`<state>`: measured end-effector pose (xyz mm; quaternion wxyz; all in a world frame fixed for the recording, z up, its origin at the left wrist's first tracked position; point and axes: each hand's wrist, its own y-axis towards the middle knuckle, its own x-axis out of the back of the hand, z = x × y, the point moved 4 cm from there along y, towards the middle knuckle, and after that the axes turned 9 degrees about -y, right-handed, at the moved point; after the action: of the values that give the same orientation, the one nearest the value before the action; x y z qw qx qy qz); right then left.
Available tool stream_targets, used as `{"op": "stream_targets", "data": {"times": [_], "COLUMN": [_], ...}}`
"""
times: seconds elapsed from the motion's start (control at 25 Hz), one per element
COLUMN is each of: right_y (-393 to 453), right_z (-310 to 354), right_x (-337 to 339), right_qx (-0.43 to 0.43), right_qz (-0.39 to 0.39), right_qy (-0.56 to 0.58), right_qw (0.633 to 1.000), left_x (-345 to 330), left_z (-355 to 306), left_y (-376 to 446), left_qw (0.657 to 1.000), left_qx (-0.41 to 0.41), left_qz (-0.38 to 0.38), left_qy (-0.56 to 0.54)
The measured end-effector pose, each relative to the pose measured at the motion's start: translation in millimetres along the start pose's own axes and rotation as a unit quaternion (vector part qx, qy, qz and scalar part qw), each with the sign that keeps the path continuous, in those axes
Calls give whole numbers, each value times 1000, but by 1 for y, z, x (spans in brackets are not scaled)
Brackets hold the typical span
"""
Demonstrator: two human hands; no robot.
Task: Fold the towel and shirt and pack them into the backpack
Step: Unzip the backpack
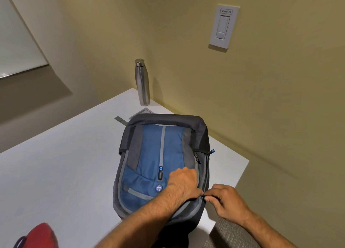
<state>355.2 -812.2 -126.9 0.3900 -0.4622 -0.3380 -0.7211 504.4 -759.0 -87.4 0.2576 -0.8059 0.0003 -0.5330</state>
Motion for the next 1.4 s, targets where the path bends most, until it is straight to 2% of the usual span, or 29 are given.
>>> {"op": "stream_targets", "data": {"times": [0.32,0.6,0.84,1.4], "right_y": [-5,-5,-4,-8], "right_z": [-1,0,0,2], "right_x": [15,15,15,16], "right_qx": [-36,-53,-51,-63], "right_qz": [0,2,-3,-13], "right_qy": [16,10,4,-9], "right_qw": [999,999,999,998], "left_x": [4,-6,-16,-29], "left_z": [10,22,25,17], "left_y": [-10,-20,-22,-19], "left_qw": [999,996,992,995], "left_qx": [23,30,32,50], "left_qz": [8,60,20,-18], "left_qy": [-38,-54,-122,-87]}}
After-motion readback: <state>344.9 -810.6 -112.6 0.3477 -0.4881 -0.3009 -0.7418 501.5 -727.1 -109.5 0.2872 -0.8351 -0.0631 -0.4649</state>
